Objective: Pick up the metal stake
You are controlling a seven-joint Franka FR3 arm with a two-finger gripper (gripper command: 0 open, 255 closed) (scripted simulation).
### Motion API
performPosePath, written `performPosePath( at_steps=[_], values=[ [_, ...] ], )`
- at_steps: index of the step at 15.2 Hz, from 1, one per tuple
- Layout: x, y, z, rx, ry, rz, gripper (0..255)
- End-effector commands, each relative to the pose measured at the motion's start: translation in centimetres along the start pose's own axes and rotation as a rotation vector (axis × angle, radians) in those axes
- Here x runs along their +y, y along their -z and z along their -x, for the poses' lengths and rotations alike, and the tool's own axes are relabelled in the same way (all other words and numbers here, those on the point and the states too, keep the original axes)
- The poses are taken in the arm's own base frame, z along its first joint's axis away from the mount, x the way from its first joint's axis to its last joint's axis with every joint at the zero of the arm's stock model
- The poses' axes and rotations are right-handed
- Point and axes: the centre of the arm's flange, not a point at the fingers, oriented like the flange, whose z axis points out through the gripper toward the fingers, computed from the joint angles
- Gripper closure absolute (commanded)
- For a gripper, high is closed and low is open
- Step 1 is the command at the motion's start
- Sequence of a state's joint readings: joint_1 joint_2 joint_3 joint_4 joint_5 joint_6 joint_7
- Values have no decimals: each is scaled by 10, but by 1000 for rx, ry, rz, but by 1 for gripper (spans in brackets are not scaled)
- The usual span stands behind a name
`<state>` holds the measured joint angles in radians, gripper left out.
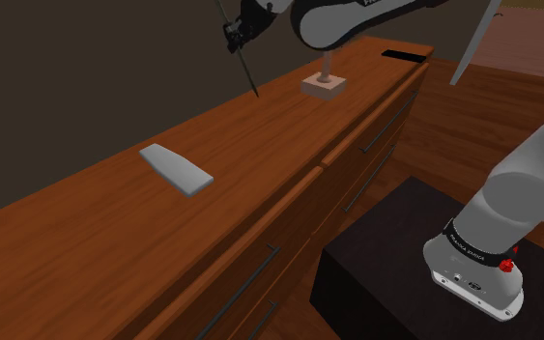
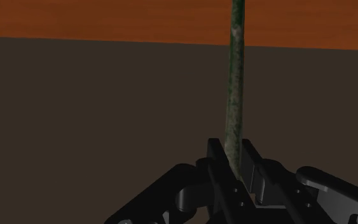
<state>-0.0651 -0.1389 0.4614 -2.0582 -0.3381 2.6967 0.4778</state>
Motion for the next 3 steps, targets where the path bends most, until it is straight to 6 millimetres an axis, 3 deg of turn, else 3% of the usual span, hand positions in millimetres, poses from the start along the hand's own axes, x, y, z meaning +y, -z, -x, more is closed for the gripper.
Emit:
performPosePath(
  at_steps=[1, 3],
  values=[
    [0, 8, -9, 0, 0, 0, 255],
    [0, 9, -9, 0, 0, 0, 255]
  ],
)
